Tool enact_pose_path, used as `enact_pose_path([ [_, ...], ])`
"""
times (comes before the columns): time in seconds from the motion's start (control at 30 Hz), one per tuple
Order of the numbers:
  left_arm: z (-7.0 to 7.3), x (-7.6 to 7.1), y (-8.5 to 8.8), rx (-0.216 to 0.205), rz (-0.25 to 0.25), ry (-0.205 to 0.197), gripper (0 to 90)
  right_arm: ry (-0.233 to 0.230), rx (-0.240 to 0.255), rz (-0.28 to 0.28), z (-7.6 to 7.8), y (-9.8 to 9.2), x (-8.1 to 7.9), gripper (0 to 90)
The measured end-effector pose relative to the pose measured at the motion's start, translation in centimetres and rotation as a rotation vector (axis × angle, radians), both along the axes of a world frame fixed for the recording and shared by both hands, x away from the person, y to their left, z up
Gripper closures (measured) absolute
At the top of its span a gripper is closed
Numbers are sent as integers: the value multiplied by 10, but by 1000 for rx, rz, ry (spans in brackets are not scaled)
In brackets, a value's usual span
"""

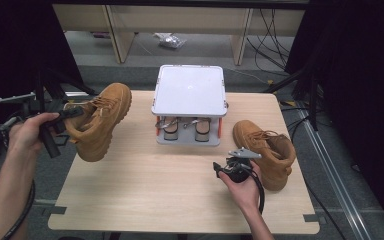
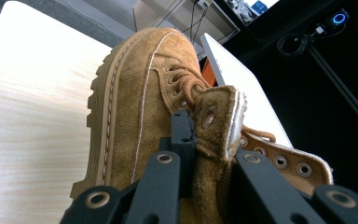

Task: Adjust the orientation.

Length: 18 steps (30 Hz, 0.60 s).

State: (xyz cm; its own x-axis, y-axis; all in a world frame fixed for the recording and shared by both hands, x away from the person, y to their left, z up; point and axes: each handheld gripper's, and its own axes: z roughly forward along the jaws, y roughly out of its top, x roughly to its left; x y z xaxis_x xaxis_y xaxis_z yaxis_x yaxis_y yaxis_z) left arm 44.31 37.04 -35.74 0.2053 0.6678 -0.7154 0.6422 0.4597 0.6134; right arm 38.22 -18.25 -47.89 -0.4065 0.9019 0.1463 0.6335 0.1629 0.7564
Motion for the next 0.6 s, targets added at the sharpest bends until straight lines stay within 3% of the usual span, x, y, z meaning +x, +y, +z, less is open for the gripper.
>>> enact_pose_path([
  [0.4,7,10,-7,-10,-2,-12,837,-5,11,8,-1,1,0,447],
  [0.53,10,15,-12,-15,-7,-15,837,-1,-6,-4,1,0,-1,448],
  [0.6,12,17,-14,-12,-5,-14,836,-6,12,3,-1,0,0,448],
])
